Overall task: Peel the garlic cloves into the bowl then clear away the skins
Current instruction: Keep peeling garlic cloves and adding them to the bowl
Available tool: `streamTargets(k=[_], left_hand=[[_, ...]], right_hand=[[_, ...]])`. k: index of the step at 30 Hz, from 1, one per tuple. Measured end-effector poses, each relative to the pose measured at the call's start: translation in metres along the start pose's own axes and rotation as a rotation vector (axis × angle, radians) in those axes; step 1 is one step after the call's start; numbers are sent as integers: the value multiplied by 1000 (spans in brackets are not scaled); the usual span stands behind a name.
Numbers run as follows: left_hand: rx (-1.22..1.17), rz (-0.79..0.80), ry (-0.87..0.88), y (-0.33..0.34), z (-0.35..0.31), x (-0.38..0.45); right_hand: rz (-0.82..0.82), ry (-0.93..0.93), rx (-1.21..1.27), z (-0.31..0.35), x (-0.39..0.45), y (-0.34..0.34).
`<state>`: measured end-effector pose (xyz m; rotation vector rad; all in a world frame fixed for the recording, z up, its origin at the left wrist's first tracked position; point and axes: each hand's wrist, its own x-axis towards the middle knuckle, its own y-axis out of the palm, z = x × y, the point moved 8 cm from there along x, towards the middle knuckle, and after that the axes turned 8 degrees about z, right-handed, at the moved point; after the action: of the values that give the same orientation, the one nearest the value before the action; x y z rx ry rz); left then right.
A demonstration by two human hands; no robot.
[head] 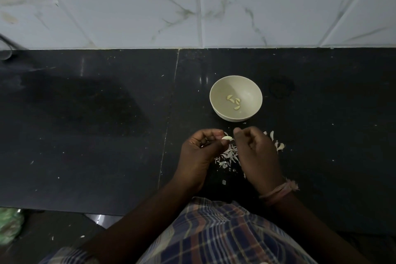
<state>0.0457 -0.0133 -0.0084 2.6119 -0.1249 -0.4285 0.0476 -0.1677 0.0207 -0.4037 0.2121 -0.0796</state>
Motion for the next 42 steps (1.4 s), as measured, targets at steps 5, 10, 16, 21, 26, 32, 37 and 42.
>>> streamTargets(k=[5, 10, 16, 21, 26, 32, 37, 42], left_hand=[[74, -46, 25, -6, -2, 0], [-62, -35, 18, -4, 1, 2], [-209, 10, 21, 0, 1, 3], [-280, 0, 3, 3, 3, 4], [-336, -13, -54, 6, 5, 2], [-280, -59, -77, 3, 5, -2], [-167, -86, -52, 1, 1, -5], [-103, -81, 3, 4, -5, -6]], right_hand=[[16, -199, -4, 14, -6, 4], [3, -226, -39, 17, -6, 3], [13, -167, 26, 11, -5, 4], [-14, -216, -21, 17, -8, 3], [-13, -257, -72, 21, -10, 4], [-10, -275, -124, 24, -12, 4], [-3, -275, -146, 25, -13, 4], [-10, -232, -71, 22, -10, 4]])
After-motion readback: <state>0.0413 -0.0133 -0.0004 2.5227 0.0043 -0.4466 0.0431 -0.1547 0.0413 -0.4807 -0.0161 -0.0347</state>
